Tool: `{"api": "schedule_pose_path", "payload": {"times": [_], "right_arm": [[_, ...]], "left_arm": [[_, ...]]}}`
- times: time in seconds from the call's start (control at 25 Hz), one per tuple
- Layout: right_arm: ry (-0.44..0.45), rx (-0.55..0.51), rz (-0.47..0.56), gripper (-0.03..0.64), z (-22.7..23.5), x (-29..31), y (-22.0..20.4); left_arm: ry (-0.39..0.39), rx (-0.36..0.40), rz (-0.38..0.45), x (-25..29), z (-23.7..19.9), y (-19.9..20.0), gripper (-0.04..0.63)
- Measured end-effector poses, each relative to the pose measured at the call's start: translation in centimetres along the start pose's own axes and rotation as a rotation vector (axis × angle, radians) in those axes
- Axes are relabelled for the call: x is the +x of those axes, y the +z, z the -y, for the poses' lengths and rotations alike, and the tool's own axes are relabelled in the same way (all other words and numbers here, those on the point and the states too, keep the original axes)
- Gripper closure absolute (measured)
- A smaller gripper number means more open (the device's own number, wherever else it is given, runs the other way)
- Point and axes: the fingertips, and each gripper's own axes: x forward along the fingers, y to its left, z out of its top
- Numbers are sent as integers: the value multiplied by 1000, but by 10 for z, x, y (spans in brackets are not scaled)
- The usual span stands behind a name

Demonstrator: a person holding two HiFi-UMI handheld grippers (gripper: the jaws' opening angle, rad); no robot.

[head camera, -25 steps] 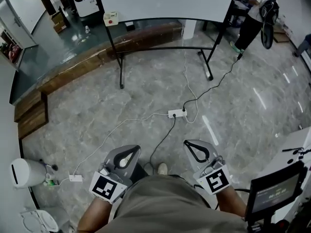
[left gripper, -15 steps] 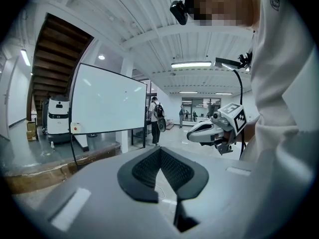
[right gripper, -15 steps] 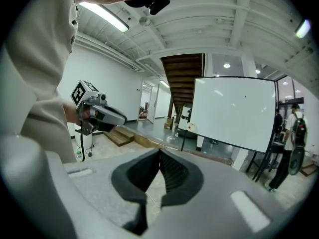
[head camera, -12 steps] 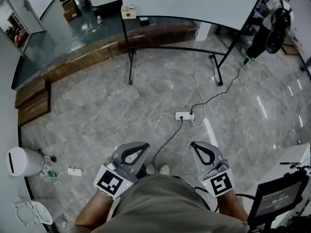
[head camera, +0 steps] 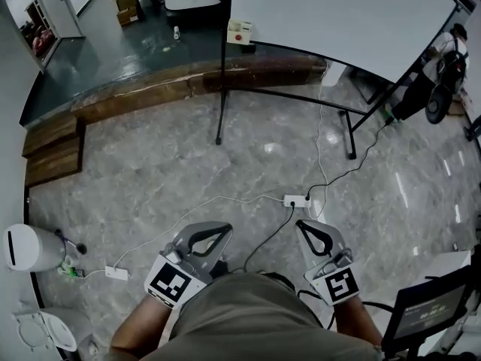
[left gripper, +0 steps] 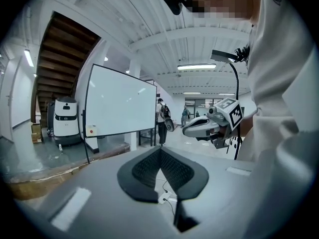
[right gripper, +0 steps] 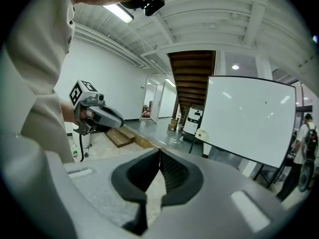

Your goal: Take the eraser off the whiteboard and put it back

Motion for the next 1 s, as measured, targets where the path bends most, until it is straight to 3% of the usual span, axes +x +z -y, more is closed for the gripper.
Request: {"api": "schedule_pose_path", "payload": {"times": [0.24,0.44,0.8,1.0], "right_arm": [[32,-40,-10,612,-26,68,25],[26,-31,-45,612,-24,94,27],[26,-38,-14,612,39,148,18],[37,-22,3,612,119,184,19]], "left_arm": [[51,-36,-36,-40,-75,-22,589],[70,-61,-56,-44,-111,-33,590],[48,-55,-49,26,-153,-22,590],[89,-77,-57,93,-193,4,589]]}}
